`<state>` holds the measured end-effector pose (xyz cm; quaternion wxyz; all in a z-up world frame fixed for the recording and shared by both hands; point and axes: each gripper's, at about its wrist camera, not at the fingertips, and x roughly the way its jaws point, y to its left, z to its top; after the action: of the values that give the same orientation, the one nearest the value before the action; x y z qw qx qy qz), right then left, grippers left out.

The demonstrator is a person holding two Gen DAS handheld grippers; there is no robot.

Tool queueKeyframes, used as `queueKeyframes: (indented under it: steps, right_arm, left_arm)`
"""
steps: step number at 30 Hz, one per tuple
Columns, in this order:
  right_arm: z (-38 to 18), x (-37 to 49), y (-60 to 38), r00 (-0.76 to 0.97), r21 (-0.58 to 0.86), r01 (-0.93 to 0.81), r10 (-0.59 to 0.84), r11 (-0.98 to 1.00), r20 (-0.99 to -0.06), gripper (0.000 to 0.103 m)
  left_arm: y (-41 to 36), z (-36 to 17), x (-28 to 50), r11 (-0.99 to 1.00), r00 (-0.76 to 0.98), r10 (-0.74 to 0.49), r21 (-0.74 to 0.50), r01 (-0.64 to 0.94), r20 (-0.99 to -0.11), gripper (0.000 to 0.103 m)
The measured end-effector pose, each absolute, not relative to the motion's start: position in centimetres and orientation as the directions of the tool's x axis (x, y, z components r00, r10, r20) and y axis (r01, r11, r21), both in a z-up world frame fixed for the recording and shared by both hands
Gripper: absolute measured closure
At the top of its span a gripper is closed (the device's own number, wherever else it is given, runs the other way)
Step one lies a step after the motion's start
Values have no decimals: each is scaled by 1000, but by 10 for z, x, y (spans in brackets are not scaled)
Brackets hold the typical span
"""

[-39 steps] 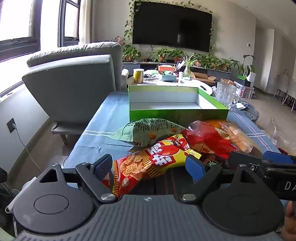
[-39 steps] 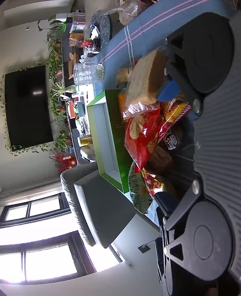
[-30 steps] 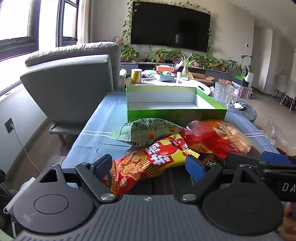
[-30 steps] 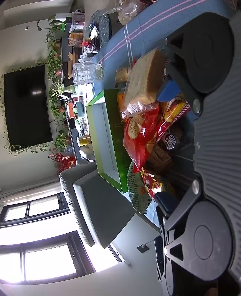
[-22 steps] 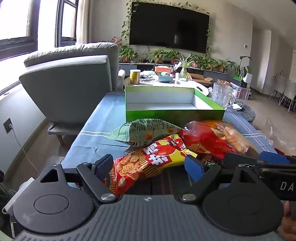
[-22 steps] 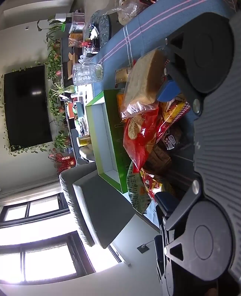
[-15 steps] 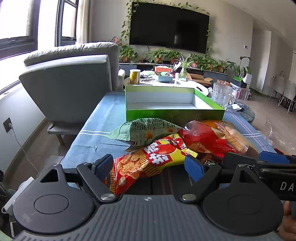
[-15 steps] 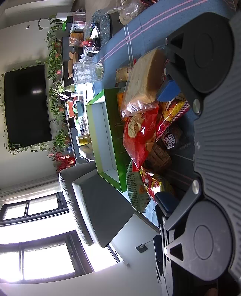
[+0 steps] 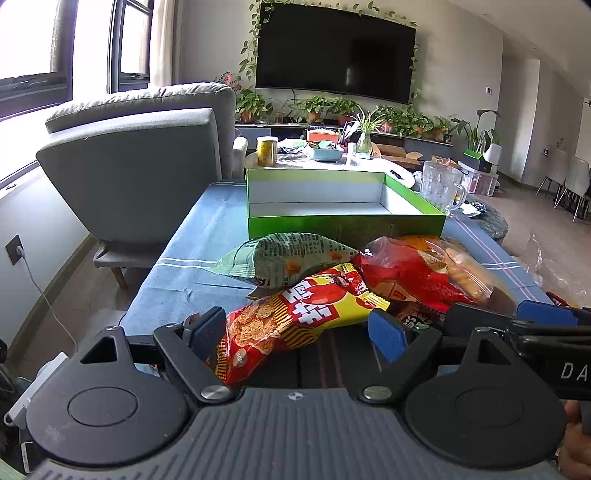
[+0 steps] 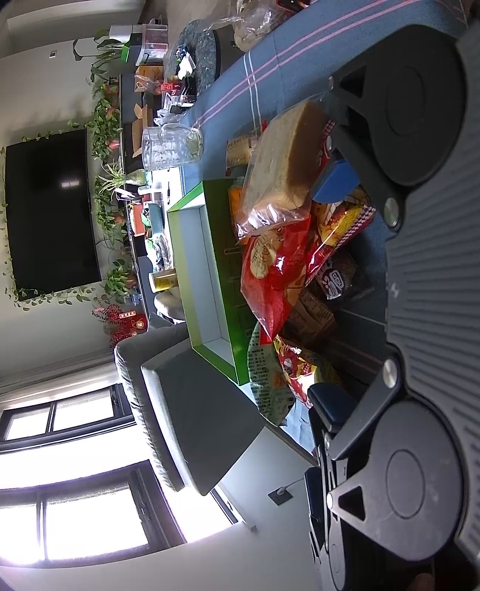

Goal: Organize snacks

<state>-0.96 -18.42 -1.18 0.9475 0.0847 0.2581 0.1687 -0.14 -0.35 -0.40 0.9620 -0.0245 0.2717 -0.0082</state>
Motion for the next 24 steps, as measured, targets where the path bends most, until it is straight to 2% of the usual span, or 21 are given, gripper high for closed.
queueKeyframes:
  steps: [24]
  right_arm:
    - [-15, -7, -185, 797, 267, -269, 369, 926, -478, 1]
  left_arm:
    - [-3, -5, 0, 999, 842, -29, -52, 2, -538, 20]
